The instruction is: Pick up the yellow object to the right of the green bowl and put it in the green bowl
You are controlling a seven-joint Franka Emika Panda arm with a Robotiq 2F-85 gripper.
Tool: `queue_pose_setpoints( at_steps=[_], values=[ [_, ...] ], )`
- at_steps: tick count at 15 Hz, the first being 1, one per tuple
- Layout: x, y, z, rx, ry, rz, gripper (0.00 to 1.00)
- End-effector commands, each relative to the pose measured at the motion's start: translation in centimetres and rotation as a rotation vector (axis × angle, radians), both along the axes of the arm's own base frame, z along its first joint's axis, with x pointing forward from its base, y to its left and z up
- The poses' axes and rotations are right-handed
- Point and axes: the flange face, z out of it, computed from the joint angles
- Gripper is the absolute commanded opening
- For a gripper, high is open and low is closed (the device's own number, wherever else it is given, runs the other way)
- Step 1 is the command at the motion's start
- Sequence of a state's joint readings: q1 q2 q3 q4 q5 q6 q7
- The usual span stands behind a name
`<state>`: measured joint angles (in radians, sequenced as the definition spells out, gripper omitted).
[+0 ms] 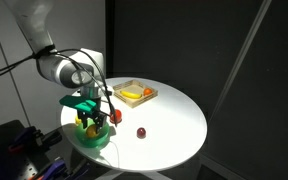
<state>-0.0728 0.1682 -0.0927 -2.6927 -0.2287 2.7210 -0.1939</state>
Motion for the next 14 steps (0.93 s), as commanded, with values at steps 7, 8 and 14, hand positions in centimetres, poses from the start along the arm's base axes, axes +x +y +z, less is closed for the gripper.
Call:
queue_pose_setpoints(
  at_steps=[7,8,14],
  values=[
    [-0.1,-0.8,0.6,-0.019,0.005,-0.028,1.00],
    [-0.1,-1.1,0.8,-0.021,0.011,-0.039,1.00],
    [-0.2,-2.8,2.4,-0.042,0.041,-0.132,1.00]
  ],
)
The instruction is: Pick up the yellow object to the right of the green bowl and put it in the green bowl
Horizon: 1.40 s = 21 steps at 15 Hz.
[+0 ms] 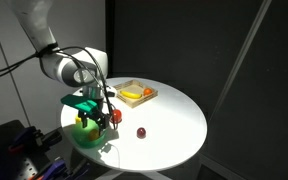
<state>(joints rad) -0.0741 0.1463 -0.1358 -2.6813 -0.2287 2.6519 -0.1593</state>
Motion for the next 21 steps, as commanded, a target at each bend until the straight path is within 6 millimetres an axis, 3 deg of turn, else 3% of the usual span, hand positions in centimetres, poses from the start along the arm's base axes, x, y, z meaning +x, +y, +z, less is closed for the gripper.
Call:
queue_pose_setpoints(
  at_steps=[1,10,21],
  values=[
    [0.1,-1.0,2.0,-0.029,0.015,-0.067,1.00],
    [1.1,-2.6,6.8,-0.048,-0.027,-0.227,1.00],
    [1.0,-3.4,13.1,0.065,-0.094,-0.237,1.00]
  ],
)
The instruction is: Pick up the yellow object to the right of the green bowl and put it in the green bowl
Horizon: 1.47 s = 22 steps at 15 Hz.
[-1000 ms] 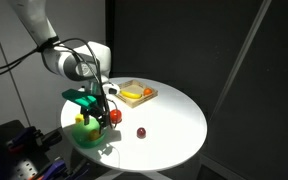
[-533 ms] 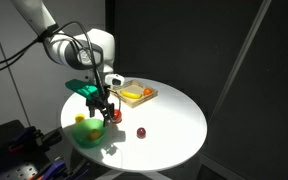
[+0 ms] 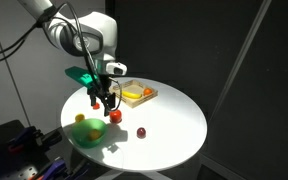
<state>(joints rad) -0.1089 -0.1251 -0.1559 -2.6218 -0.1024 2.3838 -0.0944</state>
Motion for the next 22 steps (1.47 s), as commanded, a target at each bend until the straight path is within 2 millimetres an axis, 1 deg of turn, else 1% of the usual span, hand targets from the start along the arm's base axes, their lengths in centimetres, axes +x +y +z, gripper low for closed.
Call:
queue_pose_setpoints(
  at_steps=[1,8,13,17,22],
  values=[
    [-0.8,-0.4,2.8,0.035,-0.031,0.032,1.00],
    [-2.2,-1.2,6.4,0.041,-0.048,0.096,1.00],
    [-3.5,-1.5,8.4,0.017,-0.039,0.059,1.00],
    [-4.0,-1.4,9.4,-0.026,-0.023,0.050,1.00],
    [-3.7,-0.3,10.0,-0.059,-0.027,0.036,1.00]
  ],
)
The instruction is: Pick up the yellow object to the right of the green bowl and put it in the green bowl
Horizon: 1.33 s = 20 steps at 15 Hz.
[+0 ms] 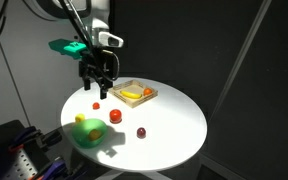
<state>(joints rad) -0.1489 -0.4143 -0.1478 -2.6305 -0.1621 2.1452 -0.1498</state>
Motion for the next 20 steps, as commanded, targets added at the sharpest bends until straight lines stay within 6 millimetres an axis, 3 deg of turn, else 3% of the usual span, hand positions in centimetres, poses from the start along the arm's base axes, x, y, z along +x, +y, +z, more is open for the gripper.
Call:
queue_pose_setpoints(
  at_steps=[1,7,20],
  values=[
    [-0.4,0.8,0.7,-0.029,0.006,-0.021,1.00],
    [-0.3,2.2,0.4,-0.026,0.016,-0.008,1.00],
    [-0.2,7.1,-0.9,0.030,0.027,0.008,1.00]
  ],
)
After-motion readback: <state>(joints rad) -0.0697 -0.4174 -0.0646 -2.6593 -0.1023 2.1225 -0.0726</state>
